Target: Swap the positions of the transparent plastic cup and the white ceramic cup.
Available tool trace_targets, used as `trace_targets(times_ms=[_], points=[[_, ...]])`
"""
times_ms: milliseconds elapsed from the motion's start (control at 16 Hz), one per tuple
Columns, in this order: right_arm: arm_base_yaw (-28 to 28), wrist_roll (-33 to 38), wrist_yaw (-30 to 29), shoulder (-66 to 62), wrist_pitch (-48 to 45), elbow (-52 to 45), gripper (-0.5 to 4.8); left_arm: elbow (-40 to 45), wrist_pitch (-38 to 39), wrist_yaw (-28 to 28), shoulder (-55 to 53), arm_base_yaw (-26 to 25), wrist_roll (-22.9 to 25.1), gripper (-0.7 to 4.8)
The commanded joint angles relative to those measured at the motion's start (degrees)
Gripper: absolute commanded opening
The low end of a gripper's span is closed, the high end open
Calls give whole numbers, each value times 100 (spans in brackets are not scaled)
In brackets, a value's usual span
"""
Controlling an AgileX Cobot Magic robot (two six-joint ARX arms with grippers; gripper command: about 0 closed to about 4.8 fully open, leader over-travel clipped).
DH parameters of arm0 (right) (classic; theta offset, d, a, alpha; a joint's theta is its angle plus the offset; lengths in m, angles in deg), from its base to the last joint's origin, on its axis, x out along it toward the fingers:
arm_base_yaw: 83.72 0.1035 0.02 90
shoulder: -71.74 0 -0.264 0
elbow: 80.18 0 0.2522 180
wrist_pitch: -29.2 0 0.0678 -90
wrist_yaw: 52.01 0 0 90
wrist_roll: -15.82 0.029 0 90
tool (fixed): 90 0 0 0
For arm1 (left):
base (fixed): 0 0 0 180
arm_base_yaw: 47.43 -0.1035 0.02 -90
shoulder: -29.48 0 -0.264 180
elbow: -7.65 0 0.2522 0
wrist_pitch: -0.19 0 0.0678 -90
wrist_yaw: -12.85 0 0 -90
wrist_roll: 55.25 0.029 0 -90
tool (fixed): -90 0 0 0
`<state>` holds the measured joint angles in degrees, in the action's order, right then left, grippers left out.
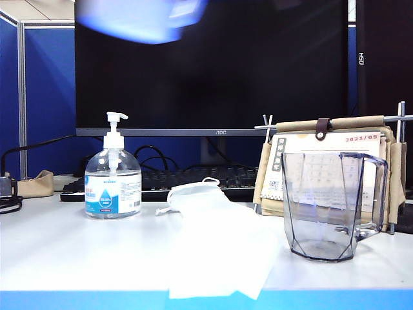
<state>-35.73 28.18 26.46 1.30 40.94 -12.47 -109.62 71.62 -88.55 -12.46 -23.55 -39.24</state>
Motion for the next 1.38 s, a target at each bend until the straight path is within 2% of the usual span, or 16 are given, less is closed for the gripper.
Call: trace_targets(times_ms=[63, 125, 188, 375, 438, 563, 688, 1064, 1377], points=[[476, -111, -391, -1381, -232, 1460, -6, 568, 997, -444, 1471, -94, -208, 79], [546, -157, -402, -1641, -186, 1716, -6, 774, 938, -527, 1847, -144, -295, 79], [614, -192, -433, -1996, -142, 2057, -6, 1139, 868, -866, 2496, -205, -251, 79], [634, -354, -466, -2791, -50, 2481, -6, 2197, 1021, -1071, 4092, -533, -332, 79], [616, -409, -472, -2979, -31, 2481, -6, 2306, 1375, -1069, 4157, -551, -518, 79], [551, -431, -540, -3442, -94, 2494, -6, 2472, 2009, -949, 4113, -570, -601, 79], [455, -496, -509, -3971, -164, 2656, -6, 2863, 2105, -302, 4153, -581, -863, 79], [382, -682, -264, -4782, -212, 3447, -6, 2948, 2118, -245, 4157, -581, -916, 79], [343, -680, -234, -5254, -214, 3467, -6, 2948, 2157, -249, 4157, -579, -898, 79]])
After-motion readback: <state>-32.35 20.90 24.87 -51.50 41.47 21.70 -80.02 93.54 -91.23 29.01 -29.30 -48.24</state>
